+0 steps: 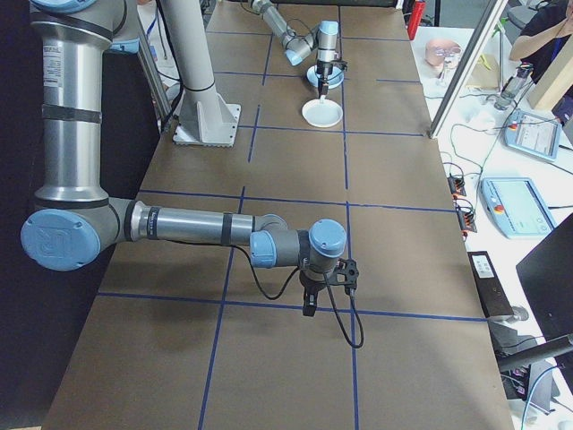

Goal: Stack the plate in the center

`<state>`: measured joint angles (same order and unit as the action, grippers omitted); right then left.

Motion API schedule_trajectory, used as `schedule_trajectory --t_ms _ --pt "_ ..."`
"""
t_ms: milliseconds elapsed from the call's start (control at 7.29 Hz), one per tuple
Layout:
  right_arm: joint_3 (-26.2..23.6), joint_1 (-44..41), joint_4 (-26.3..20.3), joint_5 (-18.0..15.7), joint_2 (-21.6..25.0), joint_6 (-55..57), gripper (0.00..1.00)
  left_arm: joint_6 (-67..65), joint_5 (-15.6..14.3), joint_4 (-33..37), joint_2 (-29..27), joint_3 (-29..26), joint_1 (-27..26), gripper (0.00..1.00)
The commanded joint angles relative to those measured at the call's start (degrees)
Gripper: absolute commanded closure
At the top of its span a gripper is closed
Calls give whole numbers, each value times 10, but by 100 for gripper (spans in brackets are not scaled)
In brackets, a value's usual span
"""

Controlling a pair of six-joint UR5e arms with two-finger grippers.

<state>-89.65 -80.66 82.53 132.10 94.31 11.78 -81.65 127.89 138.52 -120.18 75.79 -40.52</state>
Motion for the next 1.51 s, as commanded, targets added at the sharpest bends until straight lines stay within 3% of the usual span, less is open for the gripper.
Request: schedule_trajectory --t_ms 0,137,412,686,1098,1373 --pt "0 0 0 0 0 0 0 0 1 1 0 -6 0 60" --pt "0 0 0 0 0 0 0 0 1 1 -1 -6 0 62" --pt "0 0 0 0 0 0 0 0 1 1 -1 -5 0 100" --pt "0 0 0 0 0 0 0 -2 6 2 6 17 -10 100" --pt "0 0 0 0 0 0 0 20 33 -4 42 41 -106 100" --pt "0 0 0 0 0 0 0 65 52 -3 81 47 -135 100"
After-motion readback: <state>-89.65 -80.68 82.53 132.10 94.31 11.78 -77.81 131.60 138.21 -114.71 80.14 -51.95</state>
